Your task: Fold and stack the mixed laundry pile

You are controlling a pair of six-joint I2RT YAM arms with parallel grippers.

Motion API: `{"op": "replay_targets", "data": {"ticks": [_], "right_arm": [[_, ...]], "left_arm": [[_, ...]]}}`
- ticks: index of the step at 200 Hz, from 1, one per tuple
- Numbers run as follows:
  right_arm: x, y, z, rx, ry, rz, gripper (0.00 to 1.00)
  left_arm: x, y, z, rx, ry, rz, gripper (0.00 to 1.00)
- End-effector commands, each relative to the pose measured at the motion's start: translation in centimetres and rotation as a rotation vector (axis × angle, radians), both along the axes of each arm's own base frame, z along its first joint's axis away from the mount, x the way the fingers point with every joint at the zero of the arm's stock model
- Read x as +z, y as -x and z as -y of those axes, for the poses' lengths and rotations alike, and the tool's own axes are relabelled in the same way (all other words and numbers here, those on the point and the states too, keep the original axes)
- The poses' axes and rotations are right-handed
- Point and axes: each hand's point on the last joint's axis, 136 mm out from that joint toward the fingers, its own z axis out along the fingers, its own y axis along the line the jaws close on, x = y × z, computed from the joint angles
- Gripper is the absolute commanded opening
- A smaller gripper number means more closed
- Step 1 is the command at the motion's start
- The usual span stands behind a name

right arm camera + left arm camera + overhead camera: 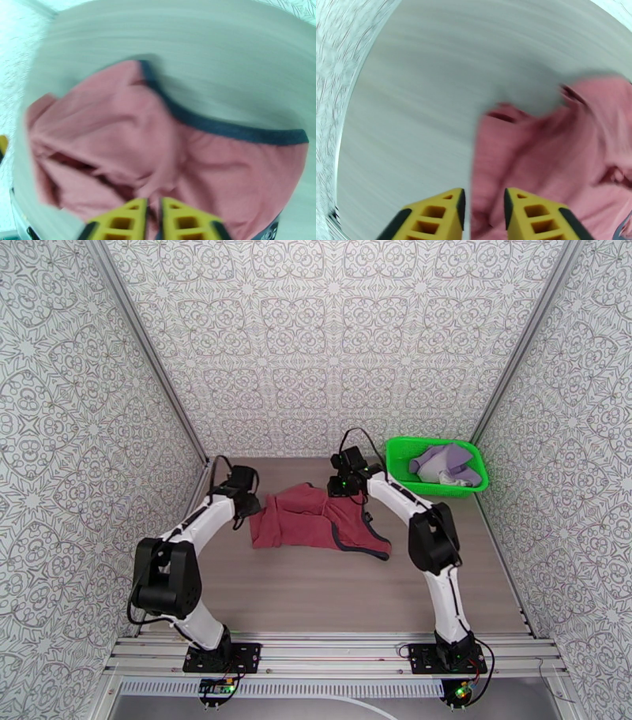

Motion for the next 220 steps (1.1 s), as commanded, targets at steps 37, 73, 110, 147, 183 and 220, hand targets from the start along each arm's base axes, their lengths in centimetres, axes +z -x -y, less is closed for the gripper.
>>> {"op": "replay_targets", "data": {"ticks": [37,73,110,147,183,220], "right_arm": [[-8.9,1.3,1.8,-0.072,0.099,-0.213,0.00],[-11.6,0.4,4.7,-0.179,0.156,-0.247,0.00],[-12.2,-1.1,12.4,-0.388,0.251,-0.238,0.00],[-11.0,-1.2,17.3,-0.482,0.284,-0.214,0.00],[-10.8,-1.1,18.0,-0.475,0.307,-0.208,0.00],[-9.2,-1.5,17.0,-0.430,0.259,-0.177,0.00]], "left_arm": [[-7.2,-1.1,3.0,-0.020,0.162,-0.153,0.16],[-9.8,-2.6,3.3,-0.023,0.159,-0.204,0.14],[-10.4,-6.2,3.3,-0.056,0.115,-0.223,0.14],[-10.6,-10.1,3.0,-0.092,0.048,-0.262,0.13],[-8.7,-14.0,2.4,-0.126,-0.014,-0.206,0.13],[-3.8,-15.7,1.6,-0.146,-0.040,-0.081,0.17]]}}
